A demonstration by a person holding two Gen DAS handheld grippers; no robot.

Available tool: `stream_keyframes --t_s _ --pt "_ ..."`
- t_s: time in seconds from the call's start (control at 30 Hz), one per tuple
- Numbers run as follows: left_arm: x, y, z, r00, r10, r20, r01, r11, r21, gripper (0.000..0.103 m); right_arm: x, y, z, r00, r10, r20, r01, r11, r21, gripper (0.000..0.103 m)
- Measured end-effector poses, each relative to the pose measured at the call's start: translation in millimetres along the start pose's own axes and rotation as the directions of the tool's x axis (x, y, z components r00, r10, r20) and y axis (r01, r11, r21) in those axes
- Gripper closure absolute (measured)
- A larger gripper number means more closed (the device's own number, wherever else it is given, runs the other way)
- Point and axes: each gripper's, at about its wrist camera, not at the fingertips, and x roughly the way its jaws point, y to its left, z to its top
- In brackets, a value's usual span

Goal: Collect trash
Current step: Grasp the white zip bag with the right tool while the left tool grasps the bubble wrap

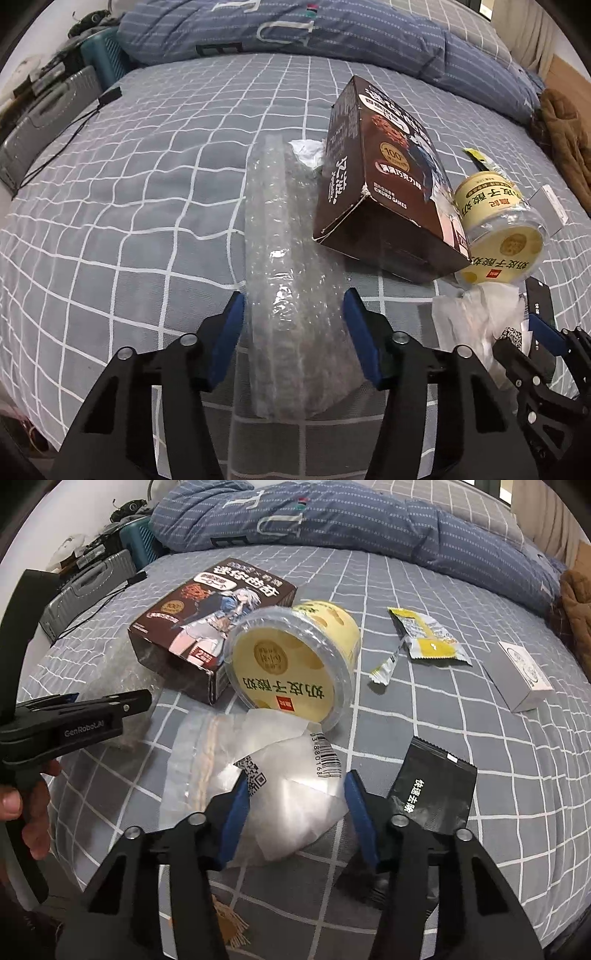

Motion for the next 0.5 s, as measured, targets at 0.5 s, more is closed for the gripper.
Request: stream_keyframes --t_s 0.5 --pt "-19 2 1 0.998 0.030 0.046 -0.029 0.999 -0.015 0.066 -13 2 3 1.000 0.003 0.018 -0.003 1.000 -0.007 0.072"
